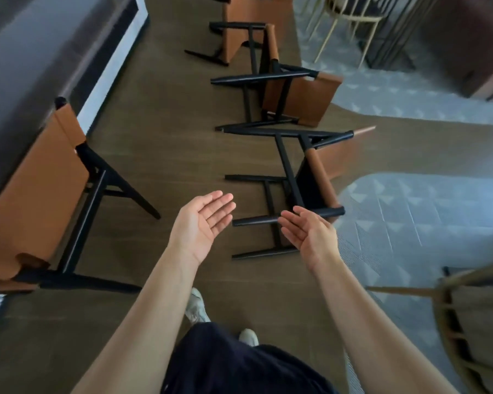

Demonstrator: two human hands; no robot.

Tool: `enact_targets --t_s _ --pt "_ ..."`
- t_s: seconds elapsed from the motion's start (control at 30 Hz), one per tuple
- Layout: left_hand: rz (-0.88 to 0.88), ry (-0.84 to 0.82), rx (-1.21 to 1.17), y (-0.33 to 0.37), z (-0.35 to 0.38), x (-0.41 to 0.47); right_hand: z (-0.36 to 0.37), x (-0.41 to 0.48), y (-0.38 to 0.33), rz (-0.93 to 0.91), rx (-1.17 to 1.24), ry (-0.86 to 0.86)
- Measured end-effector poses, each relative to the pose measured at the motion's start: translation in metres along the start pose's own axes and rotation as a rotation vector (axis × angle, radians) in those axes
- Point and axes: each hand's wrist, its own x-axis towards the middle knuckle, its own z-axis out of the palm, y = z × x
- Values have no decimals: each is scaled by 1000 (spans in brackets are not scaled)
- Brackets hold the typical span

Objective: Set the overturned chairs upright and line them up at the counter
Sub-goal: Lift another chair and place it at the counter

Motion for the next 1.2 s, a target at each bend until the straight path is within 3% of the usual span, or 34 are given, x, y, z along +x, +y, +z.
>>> enact_targets --t_s 0.37,0.93,1.2 --pt "-91 -112 126 -60 105 3 -100 5 -53 -64 127 101" --pt "-247 -176 213 -93 288 142 -173 131 -204 -129 205 226" --pt "-218 -226 223 -97 404 197 -214 198 -281 -153 283 160"
